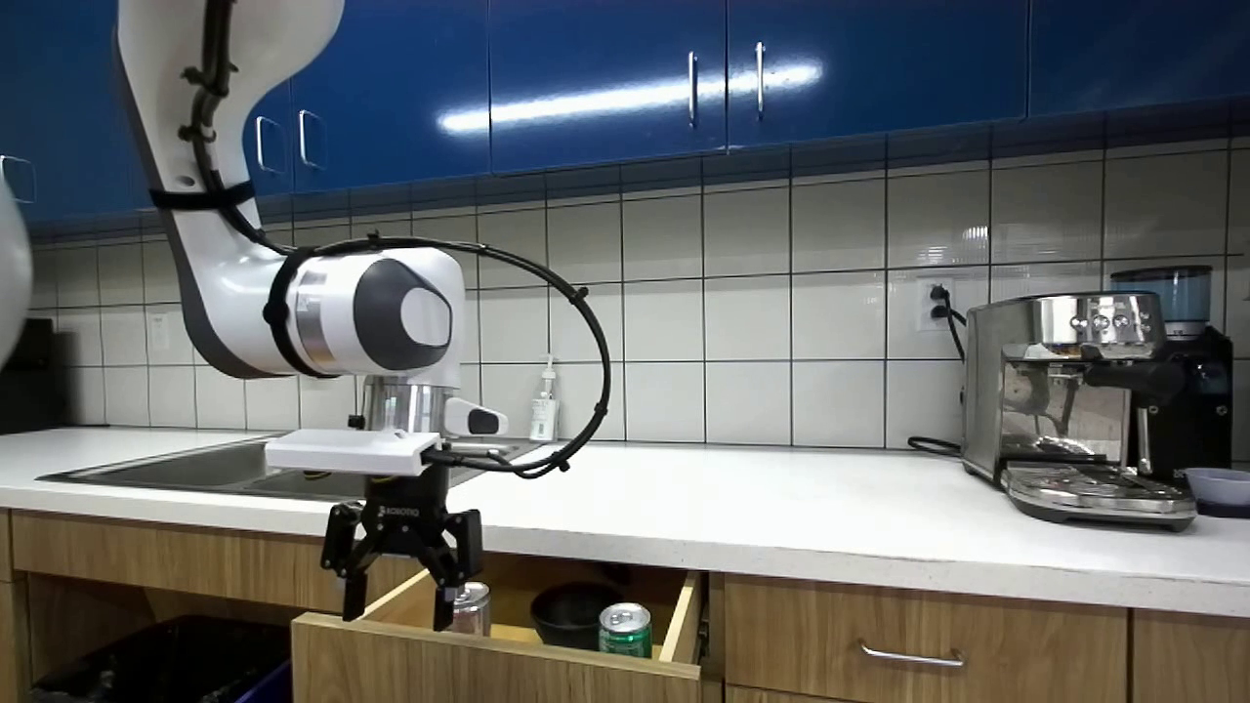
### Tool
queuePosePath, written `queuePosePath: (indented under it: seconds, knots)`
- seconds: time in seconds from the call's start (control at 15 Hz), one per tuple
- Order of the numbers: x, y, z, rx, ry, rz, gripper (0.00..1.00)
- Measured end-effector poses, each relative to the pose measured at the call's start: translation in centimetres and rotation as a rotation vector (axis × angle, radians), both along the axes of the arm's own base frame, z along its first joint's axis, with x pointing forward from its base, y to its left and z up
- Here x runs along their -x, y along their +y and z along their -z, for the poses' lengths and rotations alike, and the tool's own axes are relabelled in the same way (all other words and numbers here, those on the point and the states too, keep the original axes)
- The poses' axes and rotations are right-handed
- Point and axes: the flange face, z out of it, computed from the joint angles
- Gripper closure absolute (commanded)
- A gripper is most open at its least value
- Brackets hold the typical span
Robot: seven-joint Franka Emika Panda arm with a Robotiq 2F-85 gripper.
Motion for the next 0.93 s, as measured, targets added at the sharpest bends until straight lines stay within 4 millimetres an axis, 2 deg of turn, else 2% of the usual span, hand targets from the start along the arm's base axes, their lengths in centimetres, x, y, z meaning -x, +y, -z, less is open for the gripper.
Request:
queuePosePath:
  seconds: [0.53, 0.93]
  knots:
    - [0.7, -0.1, 2.4, -0.009, 0.068, 0.026, 0.00]
    - [-0.1, 0.0, 3.9, -0.007, 0.072, 0.020, 0.00]
